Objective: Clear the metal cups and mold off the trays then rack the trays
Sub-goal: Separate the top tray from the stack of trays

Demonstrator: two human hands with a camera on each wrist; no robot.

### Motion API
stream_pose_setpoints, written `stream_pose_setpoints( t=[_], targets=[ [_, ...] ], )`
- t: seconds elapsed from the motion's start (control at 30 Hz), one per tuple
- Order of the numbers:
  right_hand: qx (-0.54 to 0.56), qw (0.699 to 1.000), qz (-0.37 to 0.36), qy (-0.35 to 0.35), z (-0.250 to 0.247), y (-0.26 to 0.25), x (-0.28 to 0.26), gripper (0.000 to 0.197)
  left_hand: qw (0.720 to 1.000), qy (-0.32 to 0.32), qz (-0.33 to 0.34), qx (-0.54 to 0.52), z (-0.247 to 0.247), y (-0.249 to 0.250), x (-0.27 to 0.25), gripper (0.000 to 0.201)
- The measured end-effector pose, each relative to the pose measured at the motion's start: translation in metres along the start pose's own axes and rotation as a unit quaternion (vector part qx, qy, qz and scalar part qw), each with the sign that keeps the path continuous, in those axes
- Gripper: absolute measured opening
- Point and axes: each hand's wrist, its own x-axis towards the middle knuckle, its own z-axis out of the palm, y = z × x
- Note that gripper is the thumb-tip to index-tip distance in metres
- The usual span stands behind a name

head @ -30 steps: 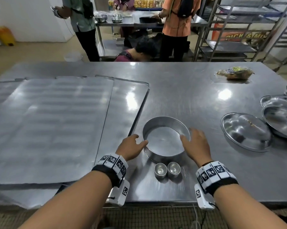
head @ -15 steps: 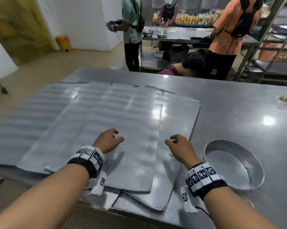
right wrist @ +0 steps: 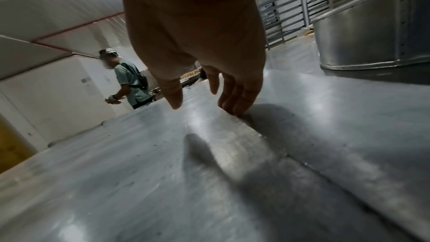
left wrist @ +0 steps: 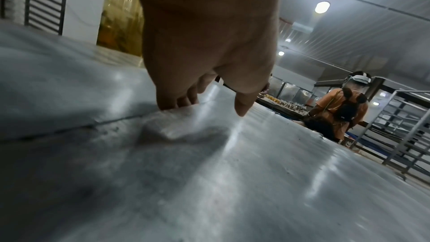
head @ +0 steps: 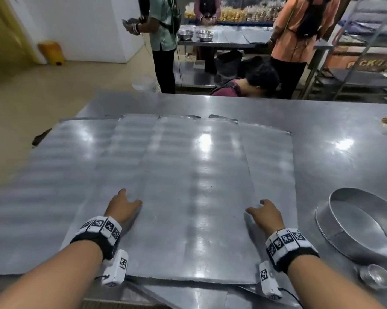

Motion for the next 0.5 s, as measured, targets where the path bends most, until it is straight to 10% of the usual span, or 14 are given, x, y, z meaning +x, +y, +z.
stream_pose_setpoints(
  t=[0.2, 0.5],
  targets=[
    [0.046, 0.999, 0.001, 0.016, 0.006, -0.002, 0.016, 0.070, 0.998, 0.015, 0.005, -0.054, 0.004, -0.004, 0.015, 0.017],
    [0.145, 0.989, 0.024, -0.005, 0.009, -0.001, 0.049, 0.048, 0.985, 0.030, 0.004, -0.168, 0.019, -0.010, 0.034, 0.037]
  ],
)
